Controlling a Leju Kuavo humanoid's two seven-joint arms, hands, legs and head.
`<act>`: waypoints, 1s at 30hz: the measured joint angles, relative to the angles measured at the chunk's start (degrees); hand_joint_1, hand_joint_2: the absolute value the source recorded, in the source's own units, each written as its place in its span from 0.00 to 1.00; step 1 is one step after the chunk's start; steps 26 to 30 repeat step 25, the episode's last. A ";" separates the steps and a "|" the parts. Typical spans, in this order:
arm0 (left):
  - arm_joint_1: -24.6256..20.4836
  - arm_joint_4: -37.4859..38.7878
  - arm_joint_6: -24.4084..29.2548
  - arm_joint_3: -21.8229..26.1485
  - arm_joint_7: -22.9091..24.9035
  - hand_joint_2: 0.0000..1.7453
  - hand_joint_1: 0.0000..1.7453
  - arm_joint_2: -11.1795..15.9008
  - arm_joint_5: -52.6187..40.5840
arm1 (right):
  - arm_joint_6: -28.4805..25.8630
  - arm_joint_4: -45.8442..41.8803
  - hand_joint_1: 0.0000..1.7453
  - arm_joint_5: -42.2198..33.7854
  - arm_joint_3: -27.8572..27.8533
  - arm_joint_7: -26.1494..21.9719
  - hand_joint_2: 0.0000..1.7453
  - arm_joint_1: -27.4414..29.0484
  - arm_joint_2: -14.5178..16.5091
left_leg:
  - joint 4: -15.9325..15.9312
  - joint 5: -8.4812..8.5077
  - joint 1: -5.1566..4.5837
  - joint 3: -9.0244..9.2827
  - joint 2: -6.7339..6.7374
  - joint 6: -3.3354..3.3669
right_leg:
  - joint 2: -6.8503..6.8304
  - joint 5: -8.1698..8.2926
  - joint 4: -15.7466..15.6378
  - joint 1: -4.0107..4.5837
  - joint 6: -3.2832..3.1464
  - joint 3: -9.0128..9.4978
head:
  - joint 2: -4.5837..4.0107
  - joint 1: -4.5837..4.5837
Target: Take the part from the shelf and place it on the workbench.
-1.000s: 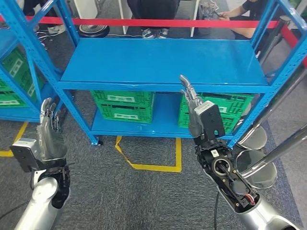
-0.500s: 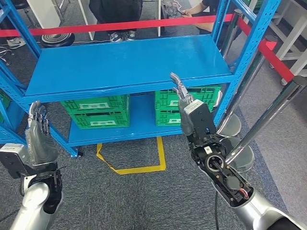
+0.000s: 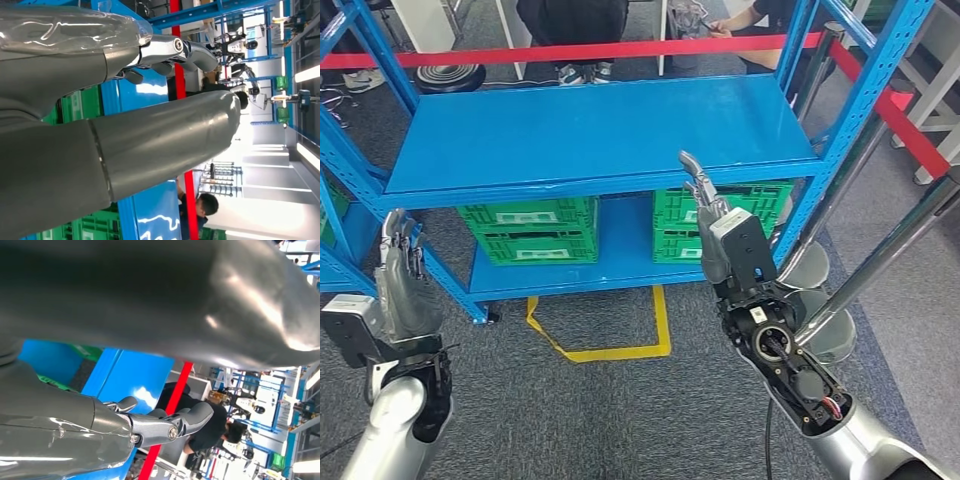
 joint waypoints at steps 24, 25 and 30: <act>-0.06 0.45 -1.00 -0.48 -1.07 0.00 0.00 -0.79 -0.16 | -1.59 -0.51 0.00 -0.25 -0.56 0.75 0.00 1.42 -0.45 | -0.03 -0.04 0.15 0.11 0.03 0.05 | 0.04 -0.09 0.00 -0.03 0.09 -0.03 | 0.00 -0.27; -0.14 0.55 -1.16 -0.59 -1.21 0.00 0.00 -0.94 -0.31 | -1.63 -0.61 0.00 -0.26 -0.69 0.78 0.00 1.59 -0.54 | -0.03 -0.04 0.15 0.11 0.03 0.05 | 0.04 -0.10 0.00 -0.04 0.09 -0.03 | 0.00 -0.24; -0.14 0.55 -1.16 -0.59 -1.21 0.00 0.00 -0.94 -0.31 | -1.63 -0.61 0.00 -0.26 -0.69 0.78 0.00 1.59 -0.54 | -0.03 -0.04 0.15 0.11 0.03 0.05 | 0.04 -0.10 0.00 -0.04 0.09 -0.03 | 0.00 -0.24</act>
